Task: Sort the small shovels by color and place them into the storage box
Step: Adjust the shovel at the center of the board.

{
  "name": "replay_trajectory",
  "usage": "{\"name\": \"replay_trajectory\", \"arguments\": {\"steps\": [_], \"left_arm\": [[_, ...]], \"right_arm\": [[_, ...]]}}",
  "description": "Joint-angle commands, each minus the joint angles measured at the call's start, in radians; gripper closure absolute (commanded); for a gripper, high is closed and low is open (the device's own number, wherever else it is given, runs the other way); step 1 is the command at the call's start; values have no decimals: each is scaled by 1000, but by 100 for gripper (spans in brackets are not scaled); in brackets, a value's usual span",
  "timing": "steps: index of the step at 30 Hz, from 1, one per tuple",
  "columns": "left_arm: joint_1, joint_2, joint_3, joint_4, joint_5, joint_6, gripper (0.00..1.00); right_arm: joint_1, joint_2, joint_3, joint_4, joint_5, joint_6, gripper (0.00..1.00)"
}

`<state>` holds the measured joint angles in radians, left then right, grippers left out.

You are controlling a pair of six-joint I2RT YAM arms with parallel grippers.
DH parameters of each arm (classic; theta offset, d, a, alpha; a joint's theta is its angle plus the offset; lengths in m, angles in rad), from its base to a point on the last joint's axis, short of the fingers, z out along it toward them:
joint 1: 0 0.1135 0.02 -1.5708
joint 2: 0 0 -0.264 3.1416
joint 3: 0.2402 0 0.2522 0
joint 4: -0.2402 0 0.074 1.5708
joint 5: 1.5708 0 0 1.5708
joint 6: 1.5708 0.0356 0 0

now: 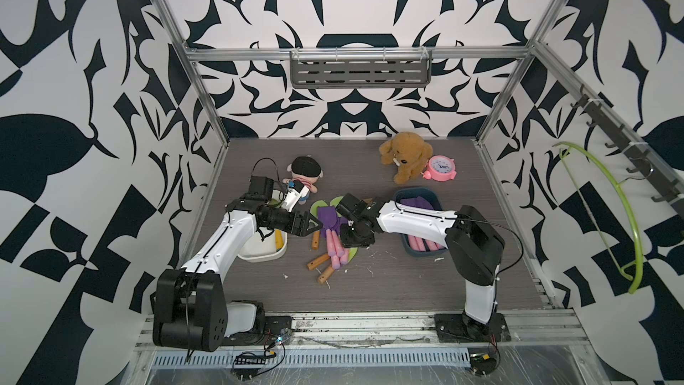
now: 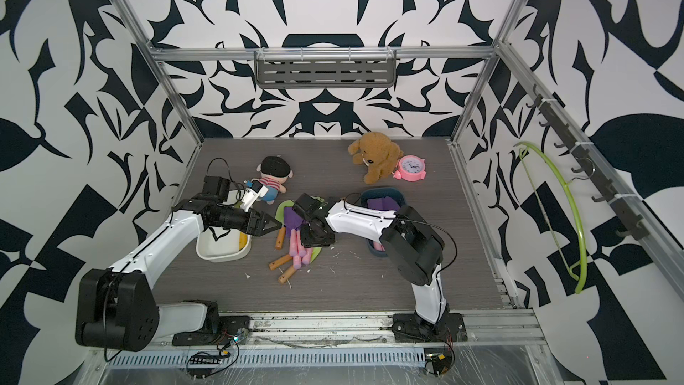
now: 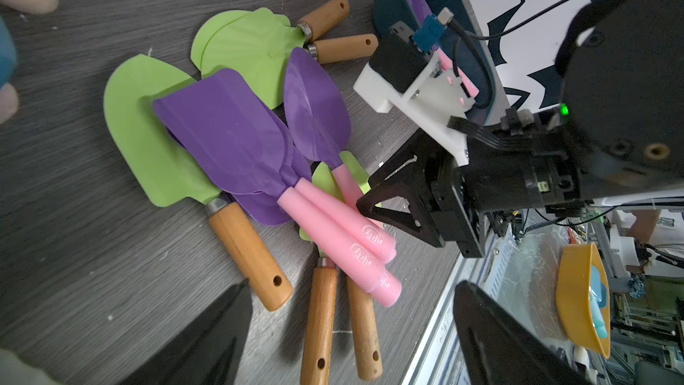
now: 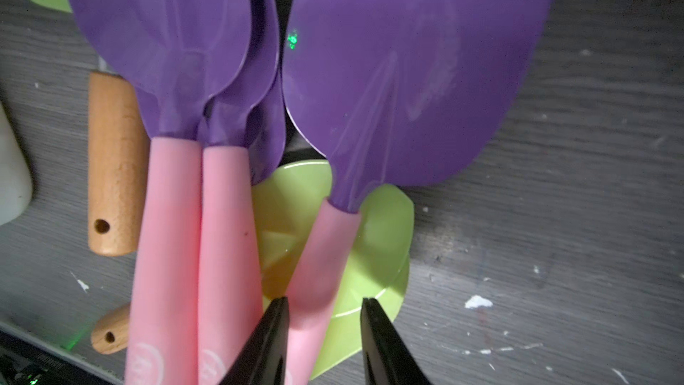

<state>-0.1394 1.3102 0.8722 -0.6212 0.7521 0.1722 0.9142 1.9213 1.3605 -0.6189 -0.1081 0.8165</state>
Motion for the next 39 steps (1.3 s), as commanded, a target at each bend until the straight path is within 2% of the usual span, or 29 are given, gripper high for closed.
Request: {"name": "replay_trajectory", "arguments": {"steps": [1, 11, 19, 39], "left_arm": [[2, -19, -12, 0, 10, 1, 7], [4, -17, -12, 1, 10, 1, 7], [5, -16, -9, 0, 7, 3, 8], [8, -28, -14, 0, 10, 3, 7]], "right_arm": [[0, 4, 27, -45, 38, -1, 62], [0, -7, 37, -45, 50, 4, 57], [0, -1, 45, -53, 53, -1, 57], [0, -92, 35, -139, 131, -30, 57]]}}
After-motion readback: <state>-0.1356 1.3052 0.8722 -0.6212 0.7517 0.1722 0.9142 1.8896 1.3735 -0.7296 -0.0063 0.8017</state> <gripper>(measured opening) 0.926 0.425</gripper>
